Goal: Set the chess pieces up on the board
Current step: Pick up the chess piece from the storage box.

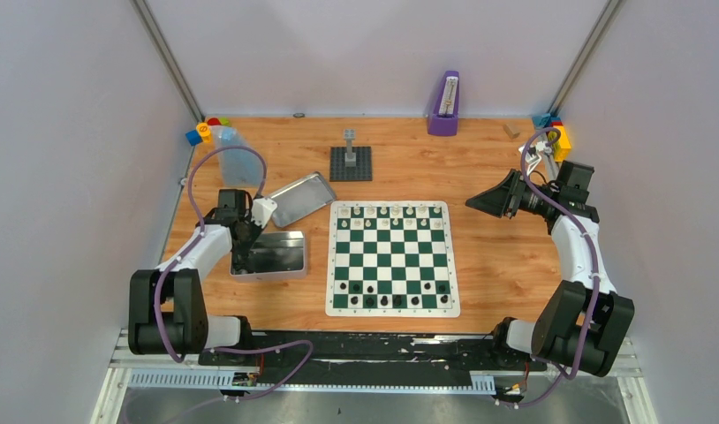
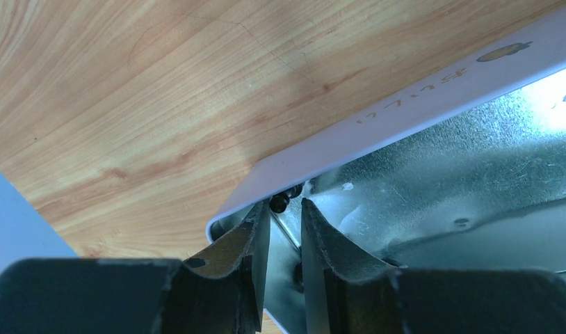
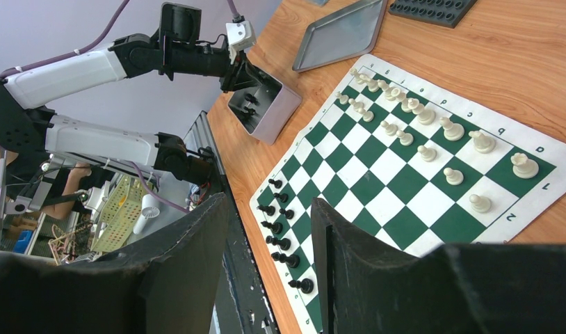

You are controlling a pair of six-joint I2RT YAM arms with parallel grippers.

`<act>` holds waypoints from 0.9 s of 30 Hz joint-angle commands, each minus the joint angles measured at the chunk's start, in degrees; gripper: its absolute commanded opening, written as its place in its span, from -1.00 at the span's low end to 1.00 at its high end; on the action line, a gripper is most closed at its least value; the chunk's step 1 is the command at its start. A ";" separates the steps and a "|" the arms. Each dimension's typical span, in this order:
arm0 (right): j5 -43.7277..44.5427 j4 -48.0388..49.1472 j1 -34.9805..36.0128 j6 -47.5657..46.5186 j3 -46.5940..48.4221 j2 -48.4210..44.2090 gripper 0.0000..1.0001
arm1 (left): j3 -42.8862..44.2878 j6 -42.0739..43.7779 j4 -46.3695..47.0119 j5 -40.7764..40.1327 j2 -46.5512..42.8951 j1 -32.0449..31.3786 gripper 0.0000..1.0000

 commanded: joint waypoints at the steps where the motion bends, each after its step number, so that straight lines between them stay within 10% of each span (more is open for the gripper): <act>1: -1.12 0.82 -0.34 -1.48 0.77 -0.23 -0.04 | 1.05 1.03 2.08 0.86 0.35 0.60 -0.41; 27: -1.01 0.81 -0.38 -1.50 0.69 0.46 -0.04 | 0.39 0.25 8.09 1.82 1.47 0.61 -0.34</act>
